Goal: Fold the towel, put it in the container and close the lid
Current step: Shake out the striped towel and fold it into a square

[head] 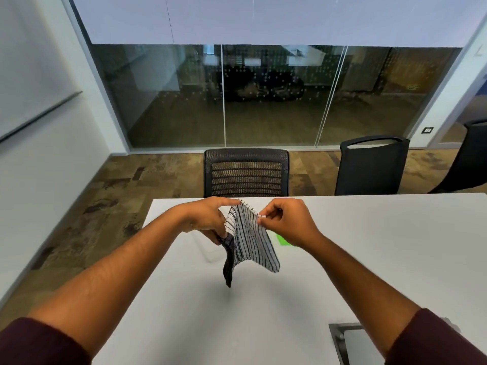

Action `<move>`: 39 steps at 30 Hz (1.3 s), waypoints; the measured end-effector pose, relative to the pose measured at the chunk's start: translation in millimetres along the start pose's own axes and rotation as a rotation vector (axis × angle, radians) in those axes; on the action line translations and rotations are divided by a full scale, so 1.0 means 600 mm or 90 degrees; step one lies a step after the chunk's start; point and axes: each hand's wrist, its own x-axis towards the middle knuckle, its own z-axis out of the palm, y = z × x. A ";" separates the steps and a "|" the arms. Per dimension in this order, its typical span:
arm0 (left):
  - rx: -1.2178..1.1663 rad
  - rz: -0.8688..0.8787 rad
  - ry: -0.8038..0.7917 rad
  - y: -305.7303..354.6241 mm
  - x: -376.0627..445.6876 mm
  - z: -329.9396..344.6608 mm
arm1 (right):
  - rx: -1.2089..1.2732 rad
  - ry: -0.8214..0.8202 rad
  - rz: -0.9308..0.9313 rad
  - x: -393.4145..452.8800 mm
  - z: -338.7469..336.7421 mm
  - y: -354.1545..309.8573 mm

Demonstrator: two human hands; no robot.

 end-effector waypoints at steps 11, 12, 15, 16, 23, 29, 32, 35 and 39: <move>-0.174 -0.016 0.059 0.009 0.003 0.027 | 0.104 0.067 0.015 -0.039 0.095 -0.030; -0.176 -0.009 0.063 0.008 0.003 0.027 | 0.105 0.073 0.018 -0.040 0.098 -0.030; -0.191 0.011 0.065 0.003 0.003 0.028 | 0.113 0.078 0.023 -0.041 0.102 -0.028; -0.191 0.016 0.066 0.001 0.003 0.028 | 0.118 0.079 0.018 -0.041 0.104 -0.028; -0.151 0.071 0.120 -0.009 0.014 0.027 | 0.176 0.041 -0.061 -0.054 0.112 -0.026; 0.098 0.188 0.120 -0.011 0.005 0.009 | 0.255 0.112 -0.034 -0.049 0.100 -0.015; 0.247 0.271 0.112 0.005 -0.012 -0.012 | 0.210 0.159 -0.008 -0.026 0.077 0.008; 0.324 0.355 0.062 0.021 -0.029 -0.025 | 0.251 -0.079 -0.002 -0.006 0.054 0.026; 0.269 0.396 0.036 0.036 -0.041 -0.036 | 0.233 -0.246 0.053 0.007 0.047 0.042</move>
